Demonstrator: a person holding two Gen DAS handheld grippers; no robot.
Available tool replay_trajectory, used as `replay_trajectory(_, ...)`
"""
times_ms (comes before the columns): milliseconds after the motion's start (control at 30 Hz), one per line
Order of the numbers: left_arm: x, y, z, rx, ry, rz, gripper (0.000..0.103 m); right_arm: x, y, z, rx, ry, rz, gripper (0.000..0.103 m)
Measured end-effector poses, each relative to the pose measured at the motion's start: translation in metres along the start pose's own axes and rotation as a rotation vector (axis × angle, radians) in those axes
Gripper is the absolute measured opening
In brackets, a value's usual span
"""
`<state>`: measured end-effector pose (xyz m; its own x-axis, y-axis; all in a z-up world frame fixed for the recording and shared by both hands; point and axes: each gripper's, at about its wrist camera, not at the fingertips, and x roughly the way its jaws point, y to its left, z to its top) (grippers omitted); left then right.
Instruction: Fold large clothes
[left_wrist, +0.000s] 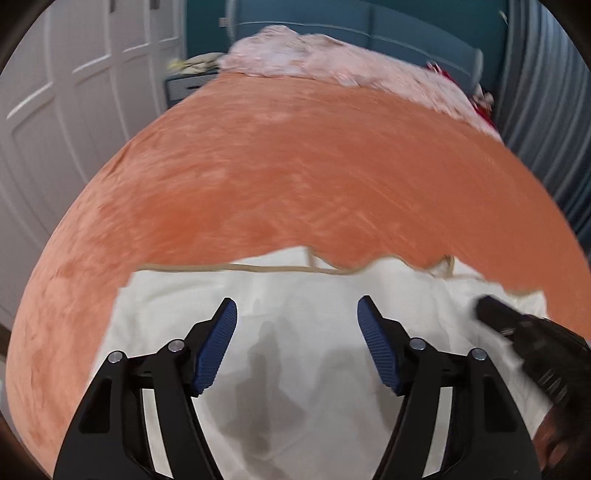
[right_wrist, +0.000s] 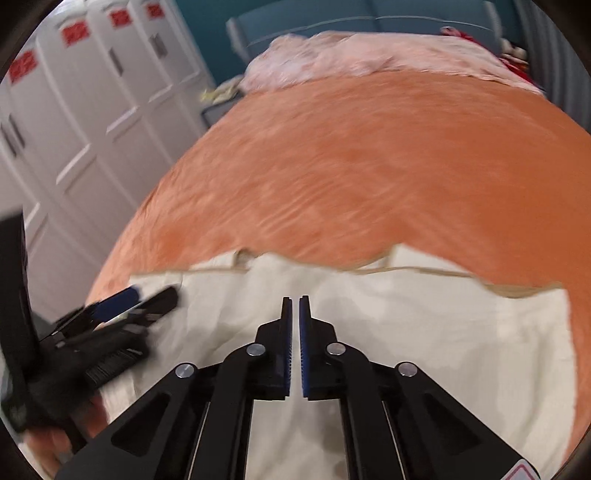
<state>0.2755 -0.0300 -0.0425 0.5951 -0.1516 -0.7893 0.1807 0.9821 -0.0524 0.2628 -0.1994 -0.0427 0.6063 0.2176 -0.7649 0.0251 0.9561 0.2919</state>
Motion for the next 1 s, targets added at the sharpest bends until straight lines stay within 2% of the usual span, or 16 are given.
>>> replay_trajectory(133,0.037,-0.017,-0.013,0.012,0.081,0.026,0.052,0.041,0.007,-0.012,-0.038,0.085,-0.041,0.000)
replay_trajectory(333,0.064,-0.019,-0.026,0.026,0.072,0.075,0.054,0.070,-0.002,-0.027,-0.028,0.116,-0.061,0.000)
replay_trajectory(467,0.072,-0.019,-0.031,0.027,0.052,0.094,0.055,0.079,-0.011,-0.031,0.006,0.102,-0.052,0.000)
replay_trajectory(1000,0.085,-0.016,-0.033,0.004,0.010,0.090,0.056,0.094,-0.018,-0.032,0.061,0.047,-0.036,0.000)
